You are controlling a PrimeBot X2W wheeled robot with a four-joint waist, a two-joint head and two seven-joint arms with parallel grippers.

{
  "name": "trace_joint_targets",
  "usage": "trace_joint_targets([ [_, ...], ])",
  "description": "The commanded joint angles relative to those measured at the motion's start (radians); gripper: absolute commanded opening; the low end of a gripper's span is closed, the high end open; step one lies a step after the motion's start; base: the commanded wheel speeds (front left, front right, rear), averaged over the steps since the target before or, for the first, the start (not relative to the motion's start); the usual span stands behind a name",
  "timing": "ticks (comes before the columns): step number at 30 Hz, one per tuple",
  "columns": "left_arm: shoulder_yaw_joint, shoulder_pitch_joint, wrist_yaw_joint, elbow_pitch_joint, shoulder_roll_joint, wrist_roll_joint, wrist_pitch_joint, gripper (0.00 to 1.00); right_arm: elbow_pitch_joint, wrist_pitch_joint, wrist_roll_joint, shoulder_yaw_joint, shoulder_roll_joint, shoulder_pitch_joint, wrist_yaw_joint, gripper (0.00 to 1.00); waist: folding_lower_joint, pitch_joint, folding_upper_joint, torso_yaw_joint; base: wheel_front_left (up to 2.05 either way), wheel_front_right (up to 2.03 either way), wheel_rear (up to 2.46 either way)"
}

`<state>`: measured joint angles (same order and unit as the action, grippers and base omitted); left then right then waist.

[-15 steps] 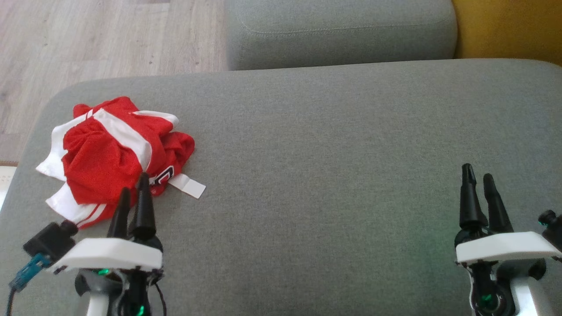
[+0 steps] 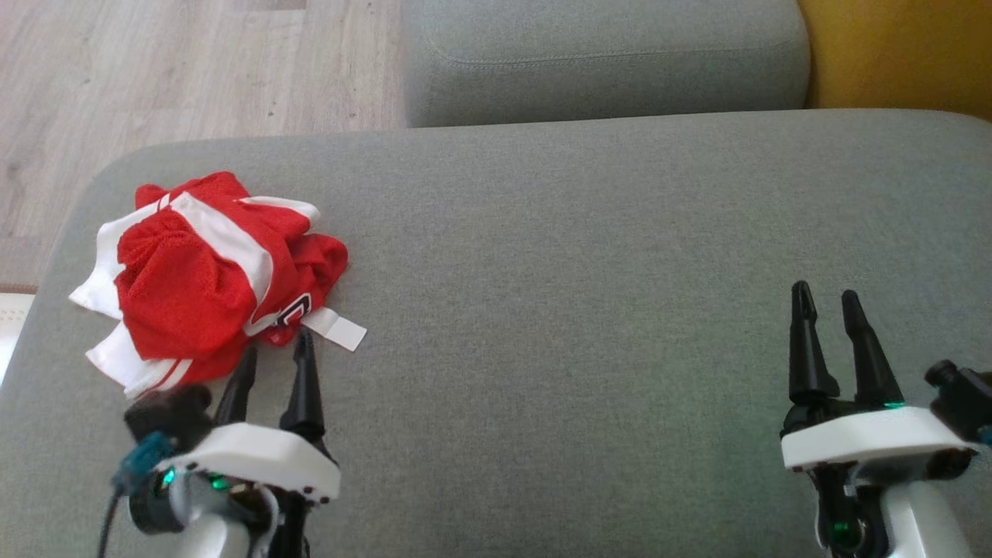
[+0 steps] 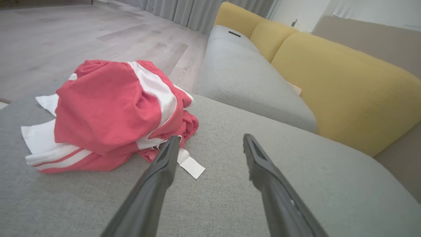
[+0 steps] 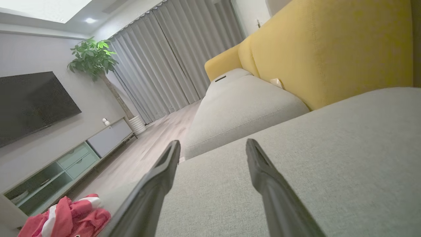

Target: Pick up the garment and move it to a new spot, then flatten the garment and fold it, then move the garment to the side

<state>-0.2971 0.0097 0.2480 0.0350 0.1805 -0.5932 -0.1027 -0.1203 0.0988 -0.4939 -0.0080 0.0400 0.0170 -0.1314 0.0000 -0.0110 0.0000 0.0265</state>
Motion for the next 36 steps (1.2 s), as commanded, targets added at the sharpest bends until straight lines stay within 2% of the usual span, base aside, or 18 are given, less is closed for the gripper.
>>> trace_joint_targets([
  [1,-0.016,-0.076,0.031,-0.039,0.039,0.046,-0.017,1.00,0.047,0.020,0.048,0.022,0.007,0.048,0.000,1.00,0.0000,0.000,0.0000,0.000,0.00,0.00,0.00],
  [5,-0.087,-0.094,0.085,-0.040,0.074,0.086,-0.029,1.00,0.048,0.032,0.108,0.037,0.007,0.043,0.000,1.00,0.0000,-0.001,0.0000,-0.001,0.00,0.00,0.00],
  [21,-0.297,-0.149,0.206,-0.031,0.155,0.245,-0.073,1.00,0.028,0.076,0.343,0.076,0.008,0.039,0.001,1.00,0.0000,-0.006,0.0000,0.000,0.00,0.00,0.00],
  [27,-0.326,-0.155,0.239,-0.065,0.159,0.255,-0.090,1.00,0.033,0.093,0.348,0.076,0.009,0.037,0.001,1.00,0.0000,-0.005,0.0000,0.002,0.00,0.00,0.00],
  [29,-0.308,-0.144,0.236,-0.080,0.149,0.241,-0.096,1.00,0.030,0.099,0.328,0.075,0.009,0.035,0.001,1.00,0.0000,-0.004,0.0000,0.003,0.00,0.00,0.00],
  [32,-0.245,-0.110,0.191,-0.096,0.113,0.192,-0.105,1.00,0.020,0.108,0.286,0.065,0.009,0.031,0.001,1.00,0.0000,-0.004,0.0000,0.006,0.00,0.00,0.00],
  [33,-0.218,-0.100,0.172,-0.103,0.100,0.189,-0.108,1.00,0.013,0.111,0.261,0.062,0.009,0.029,0.001,1.00,0.0000,-0.004,0.0000,0.006,0.00,0.00,0.00],
  [34,-0.166,-0.072,0.127,-0.105,0.071,0.189,-0.114,1.00,0.000,0.117,0.231,0.058,0.009,0.029,0.001,1.00,0.0000,-0.004,0.0000,0.007,0.00,0.00,0.00],
  [36,-0.110,-0.045,0.077,-0.099,0.035,0.191,-0.120,1.00,-0.009,0.123,0.208,0.063,0.009,0.030,0.001,1.00,0.0000,-0.004,0.0000,0.008,0.00,0.00,0.00],
])
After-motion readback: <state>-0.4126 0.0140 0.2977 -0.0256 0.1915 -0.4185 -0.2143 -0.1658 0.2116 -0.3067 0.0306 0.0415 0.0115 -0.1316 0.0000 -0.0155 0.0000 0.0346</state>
